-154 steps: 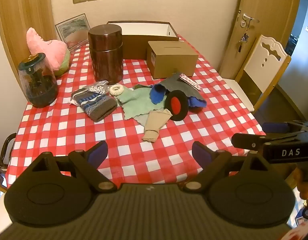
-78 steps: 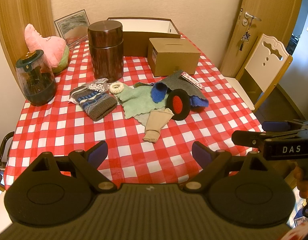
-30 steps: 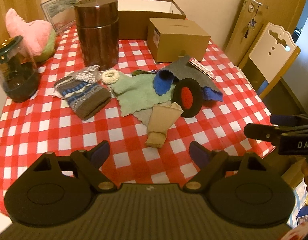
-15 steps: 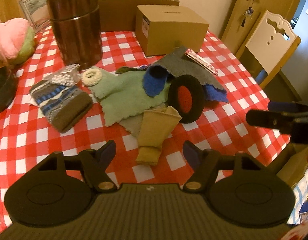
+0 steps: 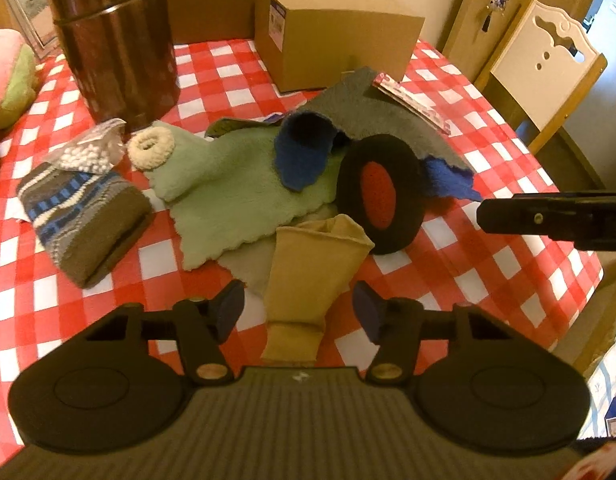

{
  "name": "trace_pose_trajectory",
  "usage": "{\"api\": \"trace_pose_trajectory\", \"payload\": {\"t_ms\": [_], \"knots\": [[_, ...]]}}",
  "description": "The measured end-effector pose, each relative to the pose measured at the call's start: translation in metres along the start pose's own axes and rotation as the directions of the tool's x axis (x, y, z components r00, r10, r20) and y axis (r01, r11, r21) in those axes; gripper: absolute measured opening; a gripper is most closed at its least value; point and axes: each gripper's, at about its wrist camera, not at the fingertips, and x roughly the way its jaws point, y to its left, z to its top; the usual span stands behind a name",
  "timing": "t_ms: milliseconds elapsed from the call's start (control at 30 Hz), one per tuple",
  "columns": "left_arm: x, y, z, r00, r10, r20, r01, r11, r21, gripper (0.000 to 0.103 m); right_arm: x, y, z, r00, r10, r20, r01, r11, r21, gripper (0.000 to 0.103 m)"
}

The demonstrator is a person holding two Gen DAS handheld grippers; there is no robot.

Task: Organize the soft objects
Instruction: 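Grasp the beige stocking with the left tool while the right tool grasps the black earmuff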

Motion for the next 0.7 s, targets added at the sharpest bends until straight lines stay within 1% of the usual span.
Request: {"api": "trace_pose_trajectory", "payload": {"t_ms": [67,267,400,500,533,567,700], "knots": [[0.006,0.0,0.002,1.0,-0.004,-0.004,0.004,1.0,0.007,0.049,0.003,0.0,0.001,1.0,0.0,-0.001,0.0,1.0,-0.002,0.065],[0.022,-0.004,0.004,1.0,-0.017,-0.023,0.018,0.999,0.031,0.041,0.011,0.0,0.005,1.0,0.018,-0.003,-0.018,1.0,-0.004,0.064],[0.027,-0.006,0.004,1.0,-0.004,-0.024,0.005,0.998,0.06,0.039,0.015,0.001,0.008,0.999,0.031,-0.007,-0.031,0.999,-0.015,0.064],[0.027,-0.005,0.003,1.0,0.005,-0.017,-0.004,0.997,0.074,0.024,0.02,0.003,0.009,0.999,0.04,-0.008,-0.04,0.999,-0.024,0.064],[0.026,-0.005,0.003,1.0,0.008,-0.014,-0.007,0.997,0.076,0.016,0.021,0.004,0.01,0.999,0.041,-0.009,-0.041,0.999,-0.029,0.064],[0.025,-0.003,0.003,1.0,0.008,-0.01,-0.008,0.997,0.074,0.011,0.023,0.005,0.011,0.999,0.042,-0.009,-0.042,0.999,-0.033,0.064],[0.012,0.005,0.002,1.0,0.008,0.015,-0.008,0.999,0.037,0.009,0.03,0.009,0.013,0.999,0.047,-0.009,-0.048,0.997,-0.06,0.063]]}}
